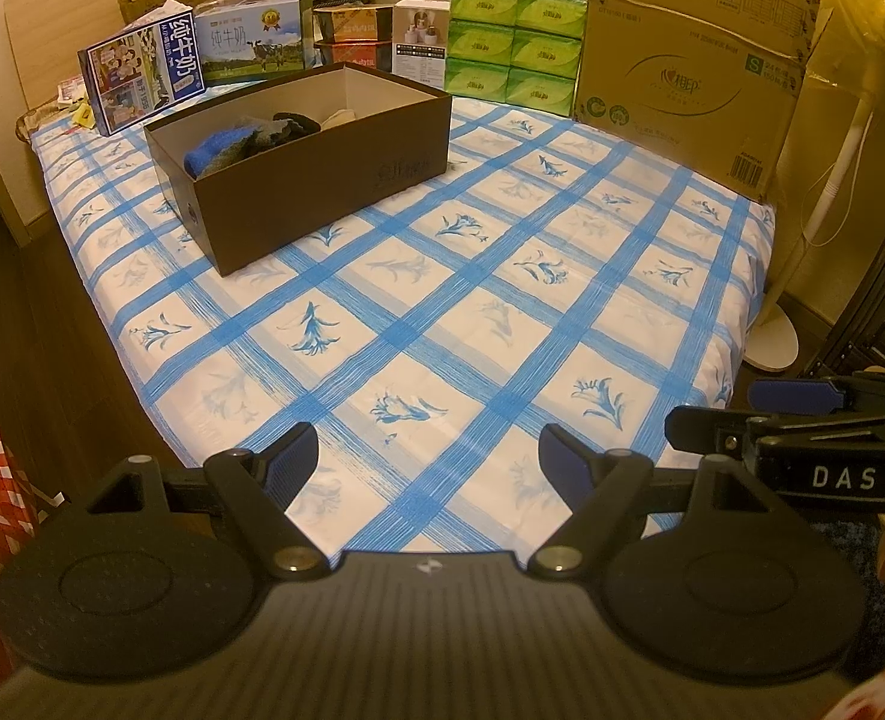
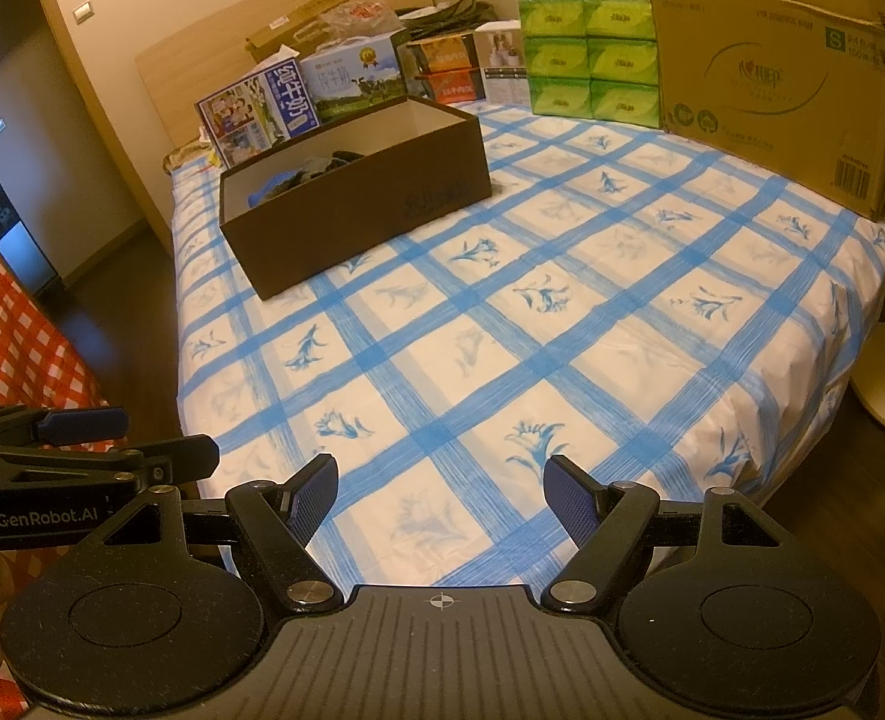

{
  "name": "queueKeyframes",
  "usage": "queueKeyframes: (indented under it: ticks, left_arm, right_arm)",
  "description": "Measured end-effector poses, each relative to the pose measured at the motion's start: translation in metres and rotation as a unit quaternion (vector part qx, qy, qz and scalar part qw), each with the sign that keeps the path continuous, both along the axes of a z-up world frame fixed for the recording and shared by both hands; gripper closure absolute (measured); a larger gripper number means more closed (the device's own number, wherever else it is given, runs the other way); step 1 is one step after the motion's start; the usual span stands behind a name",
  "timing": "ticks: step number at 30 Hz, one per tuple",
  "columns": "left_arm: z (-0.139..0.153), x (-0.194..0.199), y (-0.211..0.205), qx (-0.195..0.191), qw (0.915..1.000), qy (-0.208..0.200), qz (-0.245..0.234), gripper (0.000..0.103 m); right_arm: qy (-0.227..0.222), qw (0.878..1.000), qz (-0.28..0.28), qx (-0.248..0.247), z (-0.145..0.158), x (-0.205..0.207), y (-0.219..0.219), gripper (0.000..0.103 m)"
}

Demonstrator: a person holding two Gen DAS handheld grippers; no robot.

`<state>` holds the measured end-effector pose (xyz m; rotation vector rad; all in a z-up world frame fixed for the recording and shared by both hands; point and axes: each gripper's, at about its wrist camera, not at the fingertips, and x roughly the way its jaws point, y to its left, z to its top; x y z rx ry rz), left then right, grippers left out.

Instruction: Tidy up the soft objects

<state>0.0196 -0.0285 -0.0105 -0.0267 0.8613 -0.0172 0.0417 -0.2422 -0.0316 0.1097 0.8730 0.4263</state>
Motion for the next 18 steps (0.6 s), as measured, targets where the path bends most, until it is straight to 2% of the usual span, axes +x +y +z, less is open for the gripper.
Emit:
queueKeyframes:
  ticks: [18]
  left_arm:
    - [-0.0041,0.0029,-0.0014,0.002,1.0,0.002,0.001,0.024]
  right_arm:
    - [0.003,1.0,-0.001,0.001,-0.004,0.0004,0.0044,0.028]
